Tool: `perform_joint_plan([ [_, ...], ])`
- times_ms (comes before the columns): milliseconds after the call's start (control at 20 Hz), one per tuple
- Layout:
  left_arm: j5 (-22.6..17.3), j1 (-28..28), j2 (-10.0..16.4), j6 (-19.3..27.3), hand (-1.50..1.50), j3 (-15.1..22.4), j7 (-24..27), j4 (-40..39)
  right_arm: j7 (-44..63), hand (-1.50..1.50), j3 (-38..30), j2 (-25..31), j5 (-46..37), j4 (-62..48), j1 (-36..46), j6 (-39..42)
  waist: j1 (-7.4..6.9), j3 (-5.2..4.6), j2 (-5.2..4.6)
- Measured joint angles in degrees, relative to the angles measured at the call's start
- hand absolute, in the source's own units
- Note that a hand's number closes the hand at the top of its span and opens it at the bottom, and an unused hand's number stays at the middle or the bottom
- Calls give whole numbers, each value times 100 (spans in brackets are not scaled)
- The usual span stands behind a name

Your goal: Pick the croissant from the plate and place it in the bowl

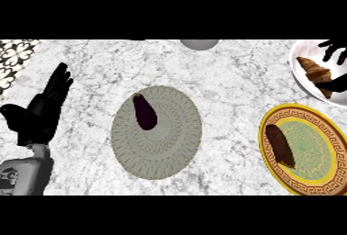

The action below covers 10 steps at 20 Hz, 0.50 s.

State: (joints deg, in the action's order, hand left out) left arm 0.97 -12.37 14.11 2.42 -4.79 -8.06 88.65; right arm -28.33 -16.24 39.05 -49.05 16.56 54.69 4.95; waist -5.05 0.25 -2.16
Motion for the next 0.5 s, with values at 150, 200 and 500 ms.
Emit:
perform_joint_plan([
  [150,1,-31,20,-5,0,-25,2,-26,-366,-150,-20,109,12,-268,-3,252,-4,8,-13],
  [200,20,-31,-11,20,0,-2,1,-12,-456,-150,-97,120,90,-344,35,354,-10,12,-15],
  [500,26,13,1,36,0,-32,-15,10,-804,-150,-1114,295,1125,-792,259,1191,41,25,7],
])
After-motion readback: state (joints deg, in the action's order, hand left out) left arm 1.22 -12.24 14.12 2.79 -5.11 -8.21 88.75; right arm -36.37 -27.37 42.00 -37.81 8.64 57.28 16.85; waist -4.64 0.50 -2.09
